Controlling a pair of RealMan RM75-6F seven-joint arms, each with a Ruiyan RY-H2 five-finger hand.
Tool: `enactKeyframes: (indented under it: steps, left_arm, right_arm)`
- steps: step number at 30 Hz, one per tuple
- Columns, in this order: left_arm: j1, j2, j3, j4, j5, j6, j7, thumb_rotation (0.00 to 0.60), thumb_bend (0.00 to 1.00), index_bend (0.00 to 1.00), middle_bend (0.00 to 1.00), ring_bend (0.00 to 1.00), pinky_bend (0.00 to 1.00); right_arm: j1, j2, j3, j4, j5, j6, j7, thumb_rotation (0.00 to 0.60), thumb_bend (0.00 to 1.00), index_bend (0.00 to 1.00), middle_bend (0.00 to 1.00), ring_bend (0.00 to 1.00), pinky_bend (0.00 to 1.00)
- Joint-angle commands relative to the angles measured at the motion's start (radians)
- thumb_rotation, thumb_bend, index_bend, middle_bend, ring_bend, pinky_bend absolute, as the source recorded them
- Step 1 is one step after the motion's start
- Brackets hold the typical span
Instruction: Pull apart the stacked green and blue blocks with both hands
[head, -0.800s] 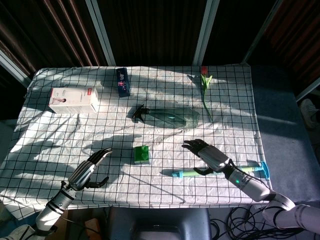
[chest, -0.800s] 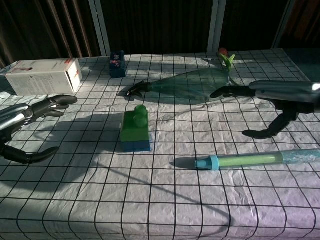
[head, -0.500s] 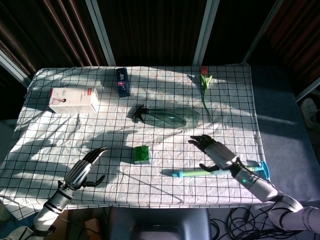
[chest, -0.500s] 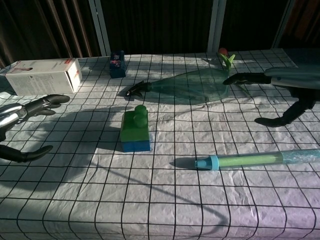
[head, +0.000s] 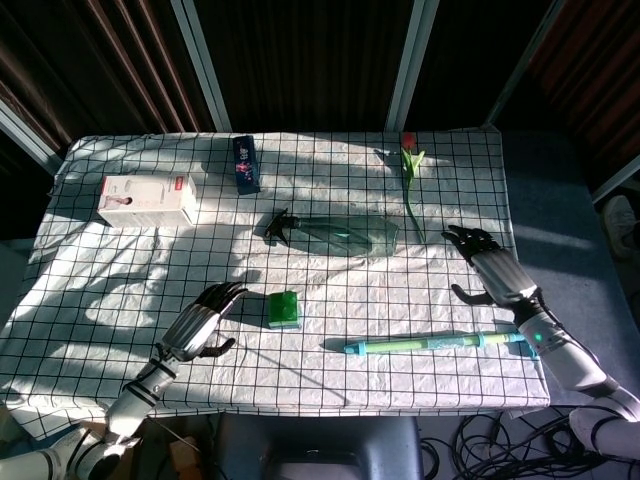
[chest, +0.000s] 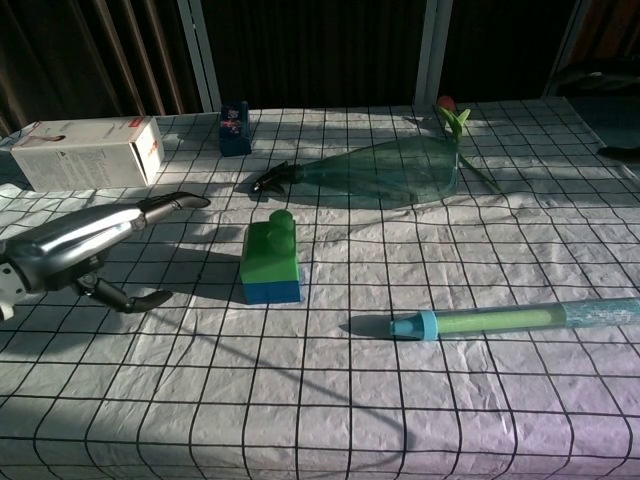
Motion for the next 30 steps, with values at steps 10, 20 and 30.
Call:
enactKeyframes:
  steps: [10, 20, 30]
  left_arm:
    - [-0.103, -0.065, -0.077, -0.068, -0.142, -0.117, 0.189, 0.600, 0.32, 0.00, 0.00, 0.00, 0.10]
    - [-0.159, -0.124, -0.110, -0.037, -0.202, -0.155, 0.208, 0.600, 0.32, 0.00, 0.00, 0.00, 0.16]
    - [-0.184, -0.167, -0.122, -0.005, -0.227, -0.159, 0.207, 0.600, 0.31, 0.00, 0.14, 0.19, 0.33]
  right_arm:
    - [0.027, 0.018, 0.054, 0.050, 0.125, -0.092, -0.005, 0.600, 0.32, 0.00, 0.00, 0.00, 0.00]
    - [0.049, -0.001, 0.073, 0.087, 0.195, -0.156, -0.031, 0.600, 0.32, 0.00, 0.00, 0.00, 0.00]
    - [0.060, -0.001, 0.076, 0.095, 0.216, -0.192, -0.041, 0.600, 0.32, 0.00, 0.00, 0.00, 0.00]
